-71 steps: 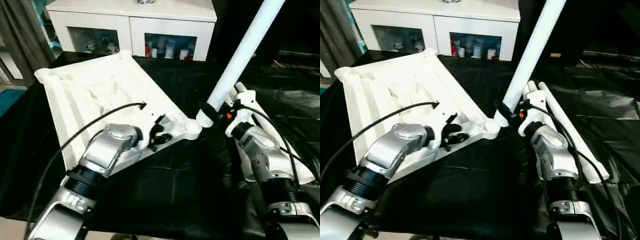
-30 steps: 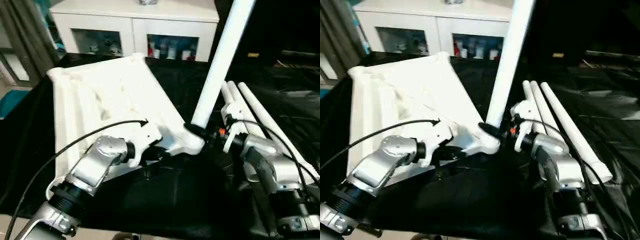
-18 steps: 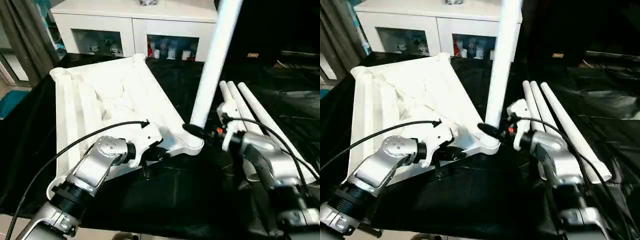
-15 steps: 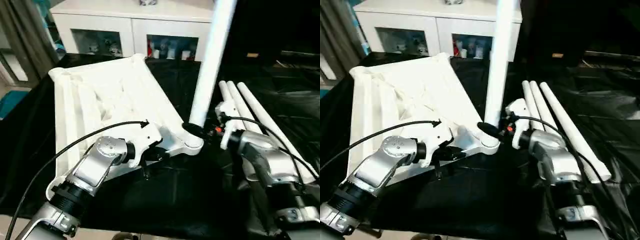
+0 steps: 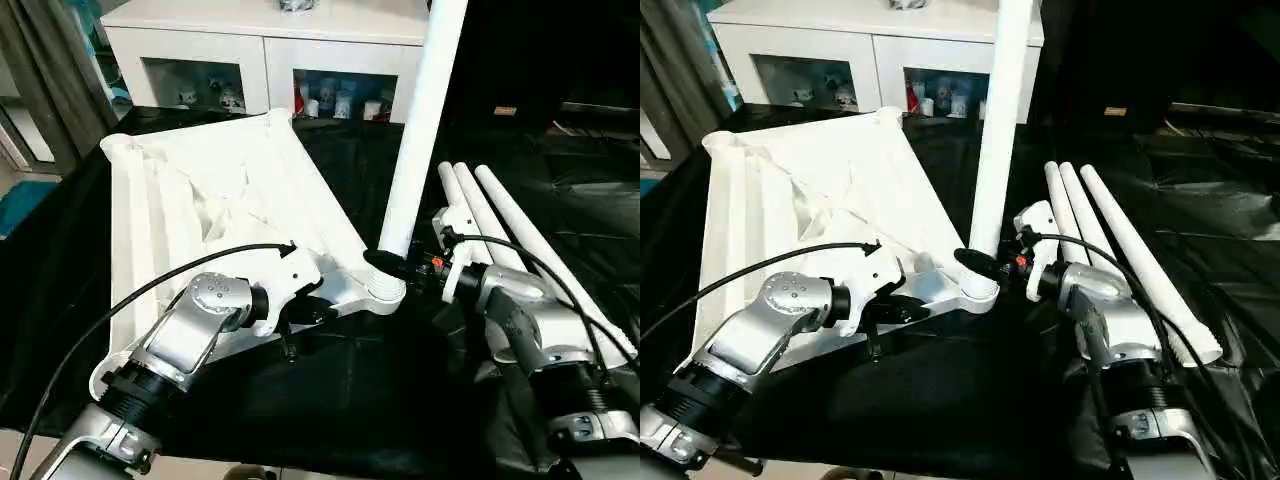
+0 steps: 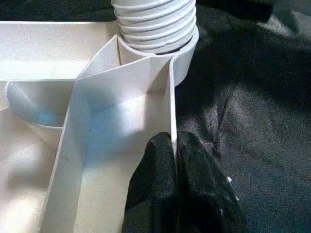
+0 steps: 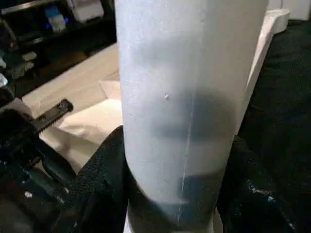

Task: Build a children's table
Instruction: Insert table leg to table base

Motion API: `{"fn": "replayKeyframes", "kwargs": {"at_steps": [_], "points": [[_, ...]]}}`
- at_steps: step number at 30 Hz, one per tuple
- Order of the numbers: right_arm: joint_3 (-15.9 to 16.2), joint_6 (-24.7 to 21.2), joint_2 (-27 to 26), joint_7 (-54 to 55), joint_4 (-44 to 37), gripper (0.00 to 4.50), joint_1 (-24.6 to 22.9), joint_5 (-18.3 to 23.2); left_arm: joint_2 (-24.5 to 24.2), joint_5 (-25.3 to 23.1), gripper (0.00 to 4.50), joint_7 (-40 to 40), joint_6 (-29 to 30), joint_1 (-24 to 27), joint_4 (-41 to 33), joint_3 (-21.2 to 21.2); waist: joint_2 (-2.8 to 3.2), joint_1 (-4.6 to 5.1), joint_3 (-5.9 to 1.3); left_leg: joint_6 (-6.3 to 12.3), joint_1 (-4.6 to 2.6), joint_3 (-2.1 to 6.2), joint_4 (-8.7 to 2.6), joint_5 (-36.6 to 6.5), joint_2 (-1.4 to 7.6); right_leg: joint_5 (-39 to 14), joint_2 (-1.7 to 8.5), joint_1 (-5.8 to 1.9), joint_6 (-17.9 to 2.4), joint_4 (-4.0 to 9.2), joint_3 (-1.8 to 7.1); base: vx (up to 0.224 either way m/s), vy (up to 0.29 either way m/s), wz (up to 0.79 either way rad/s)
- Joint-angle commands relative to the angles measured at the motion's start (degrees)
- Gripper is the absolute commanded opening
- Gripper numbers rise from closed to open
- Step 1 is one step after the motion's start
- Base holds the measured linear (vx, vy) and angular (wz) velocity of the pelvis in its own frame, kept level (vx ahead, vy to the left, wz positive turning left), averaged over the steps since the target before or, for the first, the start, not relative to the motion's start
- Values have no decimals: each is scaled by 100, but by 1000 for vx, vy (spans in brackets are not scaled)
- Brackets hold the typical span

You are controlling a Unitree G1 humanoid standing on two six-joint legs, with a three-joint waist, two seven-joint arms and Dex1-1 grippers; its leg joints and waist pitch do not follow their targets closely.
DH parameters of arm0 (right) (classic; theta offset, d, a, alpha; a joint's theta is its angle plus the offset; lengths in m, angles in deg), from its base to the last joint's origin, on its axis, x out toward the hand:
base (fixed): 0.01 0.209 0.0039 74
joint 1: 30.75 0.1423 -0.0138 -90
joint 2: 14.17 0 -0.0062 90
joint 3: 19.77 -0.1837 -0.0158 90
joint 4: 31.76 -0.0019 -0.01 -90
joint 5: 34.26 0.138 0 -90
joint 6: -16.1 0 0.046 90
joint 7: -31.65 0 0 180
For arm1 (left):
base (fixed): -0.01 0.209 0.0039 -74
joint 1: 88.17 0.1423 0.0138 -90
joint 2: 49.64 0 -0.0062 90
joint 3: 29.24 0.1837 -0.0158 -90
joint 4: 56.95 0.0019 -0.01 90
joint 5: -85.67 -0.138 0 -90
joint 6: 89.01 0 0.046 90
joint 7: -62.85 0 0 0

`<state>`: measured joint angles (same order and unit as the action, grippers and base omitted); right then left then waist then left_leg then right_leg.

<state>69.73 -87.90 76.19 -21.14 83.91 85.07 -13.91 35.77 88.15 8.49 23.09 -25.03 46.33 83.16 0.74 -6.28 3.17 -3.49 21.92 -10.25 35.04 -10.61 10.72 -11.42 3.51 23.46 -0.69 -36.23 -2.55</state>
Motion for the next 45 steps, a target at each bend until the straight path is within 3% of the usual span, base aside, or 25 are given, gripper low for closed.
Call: {"fn": "replayKeyframes", "kwargs": {"at_steps": [1, 4, 5, 7, 8, 10, 17, 21, 28, 33, 38, 45], "points": [[-43, 55, -37, 54, 154, 189, -136, 23, 175, 196, 0, -79, -227, -75, -80, -83, -123, 9, -409, 398, -76, 54, -388, -553, 226, -615, 442, -309, -1229, 402, 242, 0, 0, 0], [-219, 362, -172, 128, 261, 189, -365, 97, 189, 186, 0, -73, -234, -96, -43, -99, -100, 9, -403, 372, -81, 57, -394, -652, 226, -716, 448, -304, -1226, 421, 243, 0, 0, 0], [-262, 451, -208, 151, 302, 189, -420, 111, 192, 185, 0, -72, -236, -102, -35, -100, -59, 9, -411, 351, -83, 57, -394, -663, 228, -699, 444, -299, -1225, 429, 244, 0, 0, 0], [-333, 705, -304, 193, 418, 189, -577, 117, 203, 182, 0, -74, -243, -123, -5, -102, -73, 9, -410, 339, -81, 63, -403, -719, 229, -706, 451, -307, -1239, 428, 242, 0, 0, 0], [-350, 864, -347, 232, 465, 189, -640, 93, 214, 182, 0, -69, -249, -137, 15, -104, -4, -1, -412, 320, -89, 73, -402, -728, 232, -706, 446, -295, -1247, 421, 239, 0, 0, 0], [-380, 1147, -422, 303, 587, 189, -742, 47, 231, 178, 0, -65, -261, -167, 56, -108, -38, 19, -402, 309, -92, 68, -410, -801, 231, -719, 436, -295, -1256, 441, 237, 0, 0, 0], [-338, 1631, -488, 436, 709, 189, -964, -178, 250, 139, 0, -52, -302, -227, 132, -111, -24, 26, -369, 183, -127, 88, -468, -1184, 241, -1336, 452, -296, -1130, 512, 244, 0, 0, 0], [-162, 1772, -420, 429, 645, 189, -977, -378, 228, 95, 0, -77, -332, -233, 143, -94, -25, 27, -370, 185, -126, 90, -471, -1183, 240, -1340, 454, -296, -1102, 516, 250, 0, 0, 0], [300, 1384, -208, 129, 539, 188, -770, -620, 141, -3, 0, -184, -420, -247, 185, -2, -46, 49, -354, 176, -120, 99, -487, -1295, 230, -1630, 452, -302, -1017, 545, 252, 0, 0, 0], [659, 1033, -42, -221, 572, 188, -628, -783, 113, -41, 0, -258, -436, -244, 208, 35, -57, 58, -362, 197, -123, 92, -481, -1229, 236, -1531, 450, -292, -1029, 541, 256, 0, 0, 0], [811, 904, 22, -376, 710, 188, -535, -873, 99, -60, 0, -318, -458, -236, 216, 64, -40, 64, -360, 165, -134, 94, -492, -1319, 244, -1417, 445, -286, -1095, 536, 256, 0, 0, 0], [849, 1019, 52, -686, 1132, 188, -417, -895, 75, -76, 0, -450, -562, -287, 263, 108, -35, 95, -330, 77, -169, 110, -526, -1703, 247, -1966, 461, -271, -1033, 601, 255, 0, 0, 0]]}}
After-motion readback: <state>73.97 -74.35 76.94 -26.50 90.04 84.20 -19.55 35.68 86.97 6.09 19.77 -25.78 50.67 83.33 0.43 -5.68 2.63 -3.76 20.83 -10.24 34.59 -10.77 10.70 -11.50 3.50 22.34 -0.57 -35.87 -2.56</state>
